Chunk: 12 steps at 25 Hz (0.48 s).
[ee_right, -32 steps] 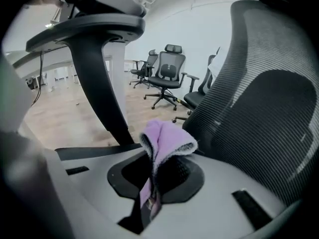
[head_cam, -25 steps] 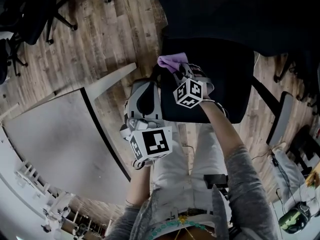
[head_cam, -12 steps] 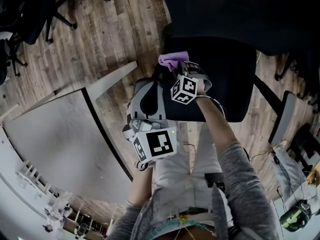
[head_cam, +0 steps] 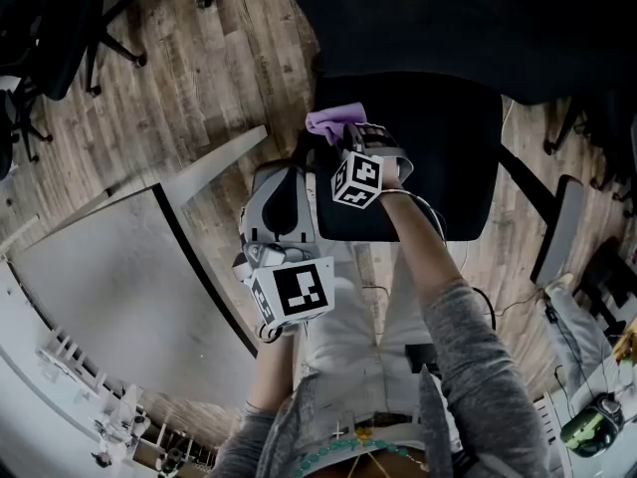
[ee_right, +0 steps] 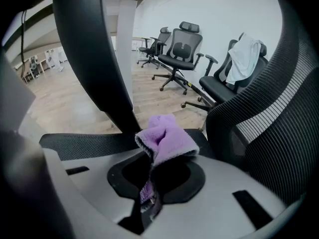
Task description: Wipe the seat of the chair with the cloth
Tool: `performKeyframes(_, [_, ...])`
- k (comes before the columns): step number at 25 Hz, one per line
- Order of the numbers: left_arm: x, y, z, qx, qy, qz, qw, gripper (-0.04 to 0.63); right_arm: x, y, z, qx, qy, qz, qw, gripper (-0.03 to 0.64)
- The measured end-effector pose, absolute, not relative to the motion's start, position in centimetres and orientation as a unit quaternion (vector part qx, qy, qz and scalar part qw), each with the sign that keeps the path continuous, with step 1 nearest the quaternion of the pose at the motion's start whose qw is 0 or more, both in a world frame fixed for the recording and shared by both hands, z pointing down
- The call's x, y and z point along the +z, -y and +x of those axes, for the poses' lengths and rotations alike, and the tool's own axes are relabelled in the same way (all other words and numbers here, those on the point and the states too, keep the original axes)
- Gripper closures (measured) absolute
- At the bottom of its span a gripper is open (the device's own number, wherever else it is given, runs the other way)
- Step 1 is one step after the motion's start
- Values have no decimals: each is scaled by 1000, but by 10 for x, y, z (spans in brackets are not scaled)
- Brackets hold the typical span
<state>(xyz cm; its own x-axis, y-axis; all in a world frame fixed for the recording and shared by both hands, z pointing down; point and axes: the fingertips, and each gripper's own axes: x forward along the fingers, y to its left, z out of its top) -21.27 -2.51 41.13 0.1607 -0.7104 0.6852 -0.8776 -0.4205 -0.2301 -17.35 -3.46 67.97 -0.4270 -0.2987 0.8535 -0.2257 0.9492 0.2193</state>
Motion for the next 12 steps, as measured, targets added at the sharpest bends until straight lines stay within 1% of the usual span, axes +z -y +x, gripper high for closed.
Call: performKeyframes(12, [412, 27, -214, 380, 527, 752, 109, 598, 690, 38, -142, -34, 827, 156, 540, 569])
